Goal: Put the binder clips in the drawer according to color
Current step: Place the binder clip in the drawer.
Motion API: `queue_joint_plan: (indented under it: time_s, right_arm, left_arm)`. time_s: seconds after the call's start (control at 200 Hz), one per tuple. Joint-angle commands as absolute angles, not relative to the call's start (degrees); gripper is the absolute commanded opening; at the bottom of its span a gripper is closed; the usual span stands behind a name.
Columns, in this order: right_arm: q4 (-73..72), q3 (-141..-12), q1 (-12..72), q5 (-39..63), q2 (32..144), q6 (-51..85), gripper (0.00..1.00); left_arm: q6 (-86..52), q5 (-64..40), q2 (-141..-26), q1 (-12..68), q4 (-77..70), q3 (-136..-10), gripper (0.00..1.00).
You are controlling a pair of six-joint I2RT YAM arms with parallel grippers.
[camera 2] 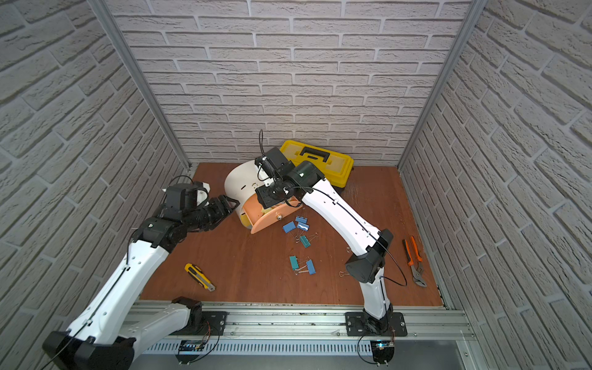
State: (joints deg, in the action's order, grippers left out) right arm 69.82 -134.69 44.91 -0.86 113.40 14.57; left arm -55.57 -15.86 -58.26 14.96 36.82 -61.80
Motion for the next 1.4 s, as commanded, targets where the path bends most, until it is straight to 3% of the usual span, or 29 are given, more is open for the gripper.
queue_joint_plan:
  time_s: [0.0, 0.365, 0.725, 0.935, 1.105, 1.395]
  right_arm:
    - [69.56, -136.23, 46.03, -0.61, 114.62, 14.57, 0.49]
    - [68.51, -136.56, 46.76, -0.77, 116.63, 14.75, 0.51]
    - [68.06, -137.06, 46.76, -1.67, 116.19, 14.85, 0.65]
    - [68.08, -137.99, 46.74, -2.44, 116.10, 14.94, 0.69]
    - [67.79, -137.99, 46.68, -3.65, 114.67, 14.79, 0.68]
    - [66.21, -131.90, 45.51, -4.73, 107.72, 15.42, 0.58]
  left_arm:
    - [-56.55, -15.88, -56.67, 14.35, 34.83, -59.28, 0.74]
    - [-56.69, -16.52, -56.49, 14.34, 34.48, -58.45, 0.74]
    - [-56.17, -17.07, -56.95, 14.19, 34.54, -59.04, 0.75]
    - [-56.01, -17.23, -57.13, 14.07, 34.58, -59.41, 0.75]
    - [-55.81, -17.27, -57.30, 14.03, 34.94, -60.10, 0.75]
    - [-54.15, -17.49, -58.78, 13.98, 36.81, -63.33, 0.75]
